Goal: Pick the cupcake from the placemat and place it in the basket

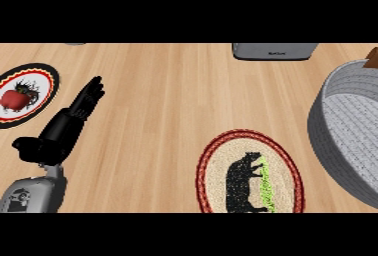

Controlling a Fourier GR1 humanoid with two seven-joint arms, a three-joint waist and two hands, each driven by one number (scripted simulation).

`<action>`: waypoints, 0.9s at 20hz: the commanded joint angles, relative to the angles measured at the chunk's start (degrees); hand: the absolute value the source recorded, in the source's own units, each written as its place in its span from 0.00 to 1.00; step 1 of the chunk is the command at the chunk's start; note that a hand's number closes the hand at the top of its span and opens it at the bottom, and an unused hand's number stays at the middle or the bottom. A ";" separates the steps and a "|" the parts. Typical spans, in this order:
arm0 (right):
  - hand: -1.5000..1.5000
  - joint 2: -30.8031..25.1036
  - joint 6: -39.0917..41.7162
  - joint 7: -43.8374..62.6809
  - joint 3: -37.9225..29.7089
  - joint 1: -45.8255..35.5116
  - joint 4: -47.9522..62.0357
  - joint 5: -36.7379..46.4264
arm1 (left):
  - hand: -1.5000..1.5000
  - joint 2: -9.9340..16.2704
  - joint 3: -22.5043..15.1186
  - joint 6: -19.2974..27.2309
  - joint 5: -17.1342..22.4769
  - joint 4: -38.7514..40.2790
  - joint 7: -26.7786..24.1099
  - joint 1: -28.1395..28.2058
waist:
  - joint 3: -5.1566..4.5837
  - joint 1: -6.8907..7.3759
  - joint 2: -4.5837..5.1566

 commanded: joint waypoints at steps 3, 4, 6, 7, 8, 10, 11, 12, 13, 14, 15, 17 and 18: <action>1.00 1.11 -2.84 -12.40 1.04 -4.70 12.99 7.18 | 0.50 -1.73 -1.12 1.45 -2.54 4.02 -2.75 -1.64 | 0.00 -0.16 0.06; 1.00 -0.17 -3.29 -12.56 0.76 -8.71 17.53 6.69 | 0.50 -0.07 1.16 -0.01 0.39 3.40 1.73 -4.88 | 0.01 0.10 0.10; 1.00 -0.16 -2.15 -16.56 0.52 -8.06 19.83 7.70 | 0.50 -1.57 -1.27 0.48 -1.78 -0.27 -0.83 2.10 | 0.00 -0.02 -0.05; 1.00 1.37 -5.29 -18.34 0.62 -7.63 18.77 9.41 | 0.50 -1.26 -0.34 0.43 -1.23 2.11 -0.58 -1.23 | -0.01 -0.19 -0.02; 1.00 1.48 -7.13 -17.88 -0.91 -10.67 22.20 8.06 | 0.50 0.15 0.94 -0.65 -0.75 3.30 -3.06 -0.15 | 0.00 0.08 0.05; 1.00 5.30 -6.42 -17.24 -3.73 -8.54 21.06 2.79 | 0.50 0.30 0.40 -1.04 -0.88 0.77 -3.19 2.49 | 0.00 -0.17 -0.10; 0.00 5.35 -7.08 -16.64 -1.81 -10.00 21.65 4.52 | 0.50 0.40 1.32 -1.32 0.39 0.99 -0.42 -0.57 | -0.01 -0.22 -0.08; 0.00 1.28 -4.72 -16.95 -2.27 -14.82 27.17 3.75 | 0.50 -2.04 -1.42 0.96 -2.78 2.03 -2.02 0.57 | -0.01 0.00 -0.01; 0.00 3.74 -6.95 -21.58 -0.70 -14.32 30.00 6.06 | 0.50 -1.05 -0.22 -0.71 0.44 -3.58 3.69 0.86 | 0.01 0.19 -0.05; 0.00 1.94 -5.69 -20.05 -0.77 -13.84 28.89 6.25 | 0.50 -0.99 0.48 0.09 -1.04 0.57 0.63 -0.91 | -0.02 -0.21 -0.07; 0.00 2.03 -6.82 -23.06 -0.50 -15.16 31.73 7.18 | 0.50 -0.49 -0.01 -1.54 -0.27 -3.56 -0.17 3.32 | -0.01 0.06 -0.07; 0.00 2.55 -5.67 -20.48 0.01 -13.33 24.46 6.05 | 0.50 -1.95 0.13 0.35 -1.43 2.85 -1.53 -0.78 | -0.03 -0.45 -0.11; 0.00 -1.44 -4.19 -25.16 -1.06 -18.49 36.28 6.47 | 0.50 0.16 1.71 -1.45 0.55 -0.82 1.83 -0.33 | 0.00 0.10 -0.02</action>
